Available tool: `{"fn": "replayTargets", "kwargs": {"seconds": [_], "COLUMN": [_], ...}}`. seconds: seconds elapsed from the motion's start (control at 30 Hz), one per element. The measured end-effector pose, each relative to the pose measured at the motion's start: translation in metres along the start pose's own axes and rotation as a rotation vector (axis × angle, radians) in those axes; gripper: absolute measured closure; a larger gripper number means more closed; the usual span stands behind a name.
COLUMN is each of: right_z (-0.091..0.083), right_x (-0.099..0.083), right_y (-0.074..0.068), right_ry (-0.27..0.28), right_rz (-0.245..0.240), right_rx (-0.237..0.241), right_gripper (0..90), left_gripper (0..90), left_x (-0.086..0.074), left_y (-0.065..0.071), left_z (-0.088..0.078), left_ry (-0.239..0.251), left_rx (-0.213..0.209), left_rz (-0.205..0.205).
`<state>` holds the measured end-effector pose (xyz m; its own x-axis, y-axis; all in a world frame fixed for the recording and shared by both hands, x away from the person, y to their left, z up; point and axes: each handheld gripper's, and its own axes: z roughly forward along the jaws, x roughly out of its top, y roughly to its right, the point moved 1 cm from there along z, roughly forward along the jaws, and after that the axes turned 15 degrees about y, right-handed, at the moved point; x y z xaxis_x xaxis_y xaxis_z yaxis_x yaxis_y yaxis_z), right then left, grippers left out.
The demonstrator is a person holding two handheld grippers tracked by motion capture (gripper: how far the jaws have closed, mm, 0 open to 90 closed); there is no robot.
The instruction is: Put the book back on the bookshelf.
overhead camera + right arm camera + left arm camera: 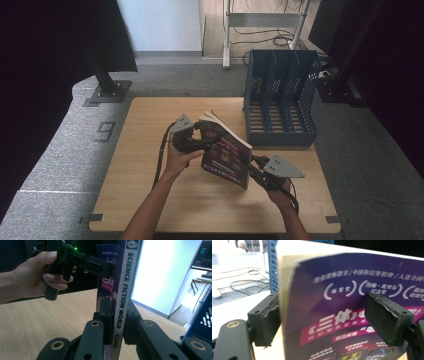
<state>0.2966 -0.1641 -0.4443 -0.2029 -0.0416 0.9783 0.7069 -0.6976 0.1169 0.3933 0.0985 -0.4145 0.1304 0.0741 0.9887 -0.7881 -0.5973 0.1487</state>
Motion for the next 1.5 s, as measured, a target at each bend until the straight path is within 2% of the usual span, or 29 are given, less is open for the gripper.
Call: {"fn": "replayTargets", "kwargs": {"seconds": [0.2,0.3,0.37,0.57,0.83,0.97,1.2,1.4,1.5], "right_z": [0.002,0.010,0.016,0.031,0.041,0.043,0.040,0.041,0.041], "right_x": [0.001,0.000,-0.002,-0.005,-0.001,-0.002,-0.003,-0.002,-0.002], "right_y": [0.000,0.000,-0.001,-0.001,0.003,0.005,0.009,0.007,0.005], "right_ry": [-0.001,-0.018,-0.035,-0.077,-0.085,-0.092,-0.086,-0.086,-0.085], "right_rz": [-0.001,-0.001,-0.008,-0.024,-0.006,0.010,0.061,0.057,0.060], "right_rx": [0.039,0.056,0.052,0.021,0.019,0.004,-0.031,-0.045,-0.045], "right_gripper": [71.1,68.1,66.8,68.7,71.3,76.3,80.6,80.9,81.1], "left_gripper": [16.9,17.0,17.0,17.5,17.9,18.0,19.0,19.0,19.1], "left_x": [0.000,0.001,0.002,0.003,0.003,0.003,-0.001,-0.010,-0.016], "left_y": [0.000,0.000,0.001,0.003,0.003,0.003,0.001,-0.002,-0.001], "left_z": [0.000,0.000,0.000,0.000,0.000,0.001,-0.004,-0.014,-0.020], "left_ry": [0.005,0.006,0.006,0.007,-0.002,-0.007,-0.020,-0.042,-0.054], "left_rx": [-0.009,-0.017,-0.022,-0.026,-0.021,-0.017,0.018,0.051,0.071], "left_rz": [-0.009,-0.010,-0.006,-0.008,-0.011,-0.014,-0.002,-0.013,0.007]}}
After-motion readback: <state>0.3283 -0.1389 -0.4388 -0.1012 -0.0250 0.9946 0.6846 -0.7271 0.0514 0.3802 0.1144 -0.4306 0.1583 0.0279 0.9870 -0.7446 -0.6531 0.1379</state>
